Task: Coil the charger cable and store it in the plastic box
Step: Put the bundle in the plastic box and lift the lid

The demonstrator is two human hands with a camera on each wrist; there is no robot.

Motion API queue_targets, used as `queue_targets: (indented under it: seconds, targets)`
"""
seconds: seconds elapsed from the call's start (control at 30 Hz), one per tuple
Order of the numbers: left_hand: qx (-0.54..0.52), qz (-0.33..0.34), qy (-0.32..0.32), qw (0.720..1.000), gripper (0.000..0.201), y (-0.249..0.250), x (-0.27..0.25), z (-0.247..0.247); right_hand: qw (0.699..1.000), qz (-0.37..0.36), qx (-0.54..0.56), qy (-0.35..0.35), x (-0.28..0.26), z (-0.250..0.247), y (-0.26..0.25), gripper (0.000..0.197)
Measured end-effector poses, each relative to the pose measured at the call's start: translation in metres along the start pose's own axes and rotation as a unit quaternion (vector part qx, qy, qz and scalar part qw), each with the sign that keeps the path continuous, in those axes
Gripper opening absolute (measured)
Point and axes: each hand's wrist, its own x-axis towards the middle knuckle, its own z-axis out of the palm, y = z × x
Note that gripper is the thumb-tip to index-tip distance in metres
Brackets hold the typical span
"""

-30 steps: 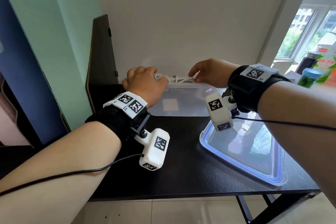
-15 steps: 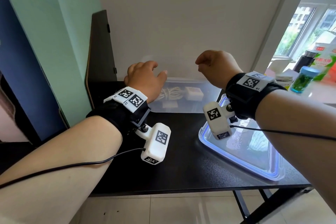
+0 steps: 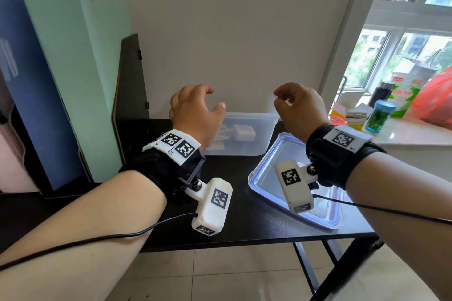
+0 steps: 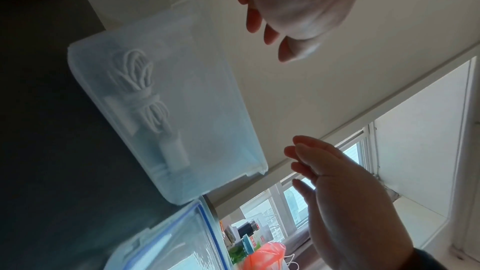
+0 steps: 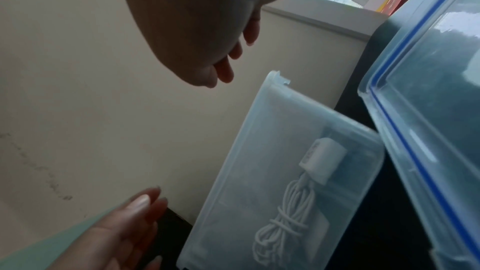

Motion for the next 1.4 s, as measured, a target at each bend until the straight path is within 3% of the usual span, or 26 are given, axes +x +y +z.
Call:
queue_targets:
  seconds: [0.17, 0.37, 0.53, 0.73, 0.87, 0.93, 1.0, 1.03, 1.1, 1.2, 1.33, 1.4]
  targets:
    - [-0.095, 0.035, 0.010, 0.995, 0.039, 0.013, -0.024, 0.009, 0.998, 0.053, -0.029, -0.006, -0.025, -0.014, 0.019, 0.026]
    - [-0.076, -0.016, -0.126, 0.989, 0.023, 0.019, -0.053, 0.026, 0.973, 0.186, -0.111, -0.077, -0.054, -0.019, 0.055, 0.041]
    - [-0.013, -0.095, -0.290, 0.952, 0.039, 0.023, -0.069, 0.039, 0.930, 0.320, -0.140, -0.113, -0.076, -0.021, 0.080, 0.049]
    - [0.049, -0.111, -0.372, 0.920, 0.063, 0.024, -0.080, 0.045, 0.907, 0.377, -0.148, -0.116, -0.088, -0.025, 0.087, 0.053]
    - [0.060, -0.113, -0.395, 0.910, 0.065, 0.029, -0.088, 0.045, 0.900, 0.409, -0.087, -0.119, -0.093, -0.025, 0.090, 0.053]
    - [0.063, -0.111, -0.395, 0.910, 0.040, 0.030, -0.090, 0.046, 0.898, 0.418, -0.079, -0.111, -0.094, -0.028, 0.090, 0.045]
    - [0.067, -0.111, -0.390, 0.911, 0.012, 0.030, -0.091, 0.044, 0.899, 0.415, -0.087, -0.115, -0.096, -0.036, 0.087, 0.014]
    - [0.064, -0.110, -0.390, 0.912, 0.014, 0.030, -0.091, 0.042, 0.900, 0.413, -0.078, -0.117, -0.097, -0.039, 0.088, 0.008]
    - [0.055, -0.111, -0.386, 0.914, 0.040, 0.030, -0.092, 0.040, 0.898, 0.424, -0.040, -0.112, -0.097, -0.042, 0.090, 0.023]
    - [0.047, -0.108, -0.375, 0.919, 0.046, 0.032, -0.093, 0.038, 0.892, 0.442, 0.072, -0.064, -0.096, -0.047, 0.091, 0.019]
    - [0.032, -0.113, -0.370, 0.922, 0.064, 0.034, -0.093, 0.035, 0.856, 0.465, 0.223, -0.036, -0.097, -0.050, 0.080, 0.004]
    - [0.030, -0.111, -0.370, 0.922, 0.067, 0.035, -0.094, 0.033, 0.840, 0.462, 0.284, -0.019, -0.098, -0.051, 0.075, 0.009]
